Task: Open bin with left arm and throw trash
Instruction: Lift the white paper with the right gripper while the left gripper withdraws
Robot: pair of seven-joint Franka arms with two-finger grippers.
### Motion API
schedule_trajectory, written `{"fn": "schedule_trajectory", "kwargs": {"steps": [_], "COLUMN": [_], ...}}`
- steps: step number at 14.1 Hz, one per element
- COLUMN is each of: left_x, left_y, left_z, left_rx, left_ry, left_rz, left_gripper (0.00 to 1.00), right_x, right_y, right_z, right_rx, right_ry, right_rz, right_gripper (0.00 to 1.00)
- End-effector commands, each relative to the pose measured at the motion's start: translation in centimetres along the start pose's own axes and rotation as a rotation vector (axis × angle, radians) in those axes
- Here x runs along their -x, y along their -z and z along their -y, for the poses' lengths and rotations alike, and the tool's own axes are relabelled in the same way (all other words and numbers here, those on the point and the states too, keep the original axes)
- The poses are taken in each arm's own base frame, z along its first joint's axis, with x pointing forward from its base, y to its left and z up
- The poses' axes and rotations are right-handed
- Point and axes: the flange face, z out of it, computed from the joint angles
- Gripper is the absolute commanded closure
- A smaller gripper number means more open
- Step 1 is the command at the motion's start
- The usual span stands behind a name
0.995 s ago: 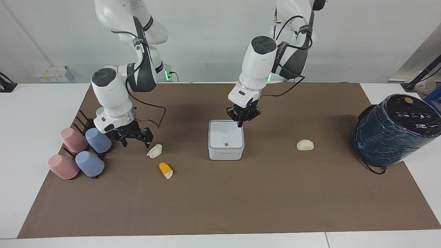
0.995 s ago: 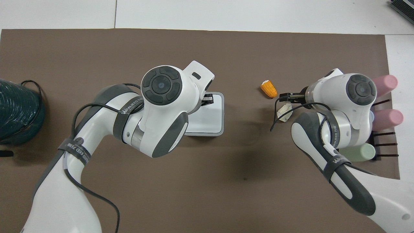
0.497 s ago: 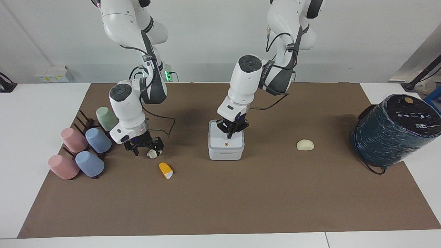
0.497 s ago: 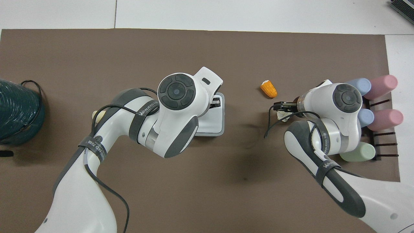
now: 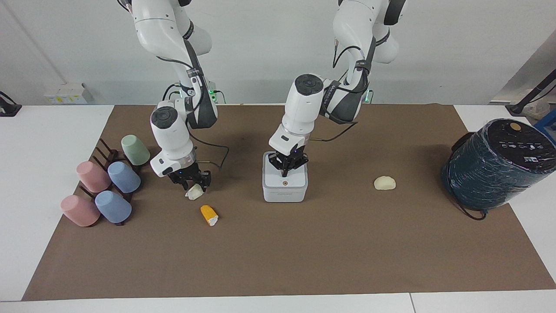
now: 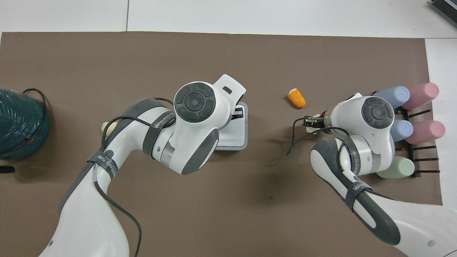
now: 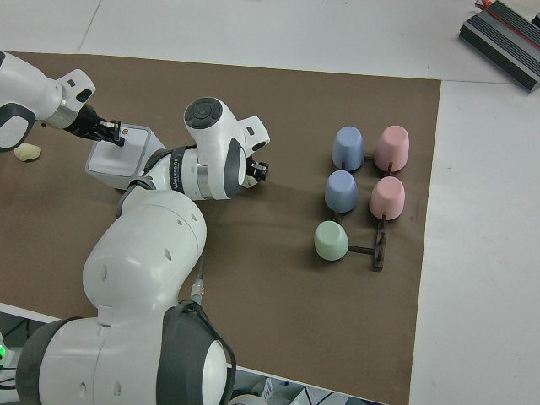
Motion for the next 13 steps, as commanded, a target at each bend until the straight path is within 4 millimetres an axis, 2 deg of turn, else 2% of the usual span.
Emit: {"fn": "schedule_trajectory", "kwargs": {"steps": [1, 2, 4, 7, 10, 13], "left_x": [-1.5, -1.8, -3.7, -6.9, -9.2, -11.1], "left_y": [1.2, 2.7, 5.1, 7.6, 9.4, 11.0], "left_z": [0.2, 0.4, 2.8, 8.2, 13.4, 18.1], "left_rx": [-0.067, -0.081, -0.113, -0.146, -0.149, -0.139], "left_ry": [0.011, 0.015, 0.055, 0.052, 0.009, -0.038], "left_rz": [0.058, 0.072, 0.091, 0.142, 0.167, 0.149], "left_gripper": [1.00, 1.00, 1.00, 1.00, 1.00, 1.00], "right_x": [0.4, 0.2, -0.4, -0.6, -2.0, -3.1], "right_y": [0.9, 1.3, 2.4, 4.9, 8.2, 11.7], "right_z": [-0.2, -0.1, 0.1, 0.6, 1.3, 3.9], "right_rx": [-0.002, -0.005, -0.013, -0.018, -0.023, -0.037], "right_ry": [-0.036, -0.067, -0.111, -0.122, -0.119, -0.110], "right_rz": [-0.016, -0.025, -0.047, -0.058, -0.071, -0.080], "right_gripper": [1.00, 1.00, 1.00, 1.00, 1.00, 1.00]}}
